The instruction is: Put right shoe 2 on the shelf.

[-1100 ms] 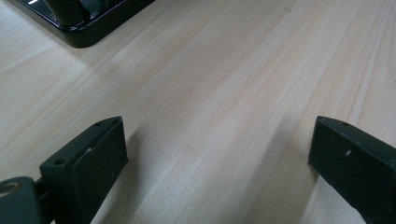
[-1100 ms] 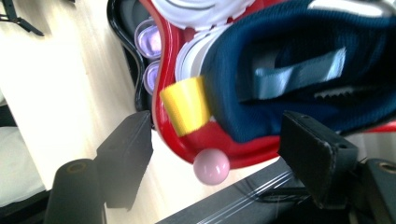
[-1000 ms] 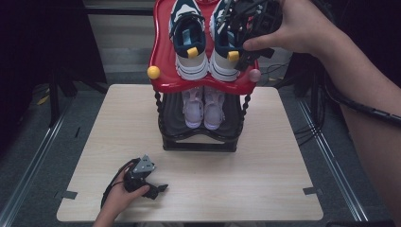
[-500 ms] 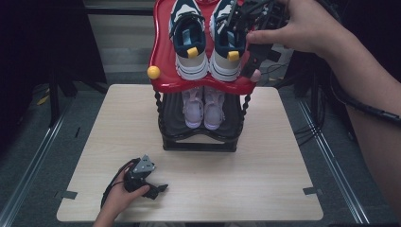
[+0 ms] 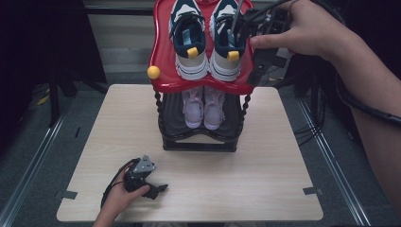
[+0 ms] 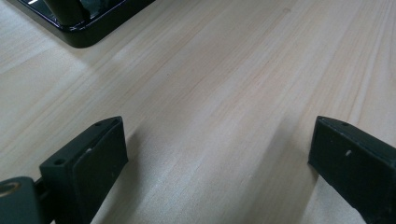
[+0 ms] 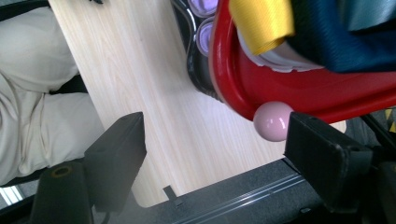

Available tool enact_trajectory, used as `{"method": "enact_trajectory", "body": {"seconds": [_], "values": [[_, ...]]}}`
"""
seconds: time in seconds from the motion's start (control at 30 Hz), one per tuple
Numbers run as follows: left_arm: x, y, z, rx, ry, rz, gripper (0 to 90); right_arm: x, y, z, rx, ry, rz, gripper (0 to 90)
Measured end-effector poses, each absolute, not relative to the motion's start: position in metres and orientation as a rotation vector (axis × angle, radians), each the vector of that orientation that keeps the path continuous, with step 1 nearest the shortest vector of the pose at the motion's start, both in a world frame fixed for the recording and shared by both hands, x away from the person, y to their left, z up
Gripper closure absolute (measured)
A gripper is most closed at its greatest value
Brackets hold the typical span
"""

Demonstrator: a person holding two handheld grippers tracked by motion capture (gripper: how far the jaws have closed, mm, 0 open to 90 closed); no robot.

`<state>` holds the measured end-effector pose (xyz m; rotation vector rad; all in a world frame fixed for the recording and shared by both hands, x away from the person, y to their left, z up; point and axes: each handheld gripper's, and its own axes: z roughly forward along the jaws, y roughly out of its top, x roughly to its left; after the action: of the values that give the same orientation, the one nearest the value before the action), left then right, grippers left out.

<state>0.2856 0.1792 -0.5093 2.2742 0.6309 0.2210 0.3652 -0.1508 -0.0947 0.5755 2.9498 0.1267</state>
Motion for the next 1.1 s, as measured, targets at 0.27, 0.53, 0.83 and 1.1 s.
{"method": "enact_trajectory", "body": {"seconds": [0.27, 0.53, 0.83, 1.1], "values": [[0.286, 0.179, -0.509, 2.274, 0.631, 0.222, 3.9, 0.357, -0.160, -0.100, 0.592, 2.970, 0.135, 20.7], [0.286, 0.179, -0.509, 2.274, 0.631, 0.221, 3.8, 0.345, -0.176, -0.101, 0.615, 2.975, 0.103, 21.0], [0.286, 0.179, -0.509, 2.274, 0.630, 0.221, 3.8, 0.337, -0.191, -0.107, 0.640, 2.992, 0.074, 21.7], [0.286, 0.179, -0.509, 2.275, 0.630, 0.221, 3.9, 0.331, -0.197, -0.120, 0.639, 3.000, 0.083, 21.7]]}}
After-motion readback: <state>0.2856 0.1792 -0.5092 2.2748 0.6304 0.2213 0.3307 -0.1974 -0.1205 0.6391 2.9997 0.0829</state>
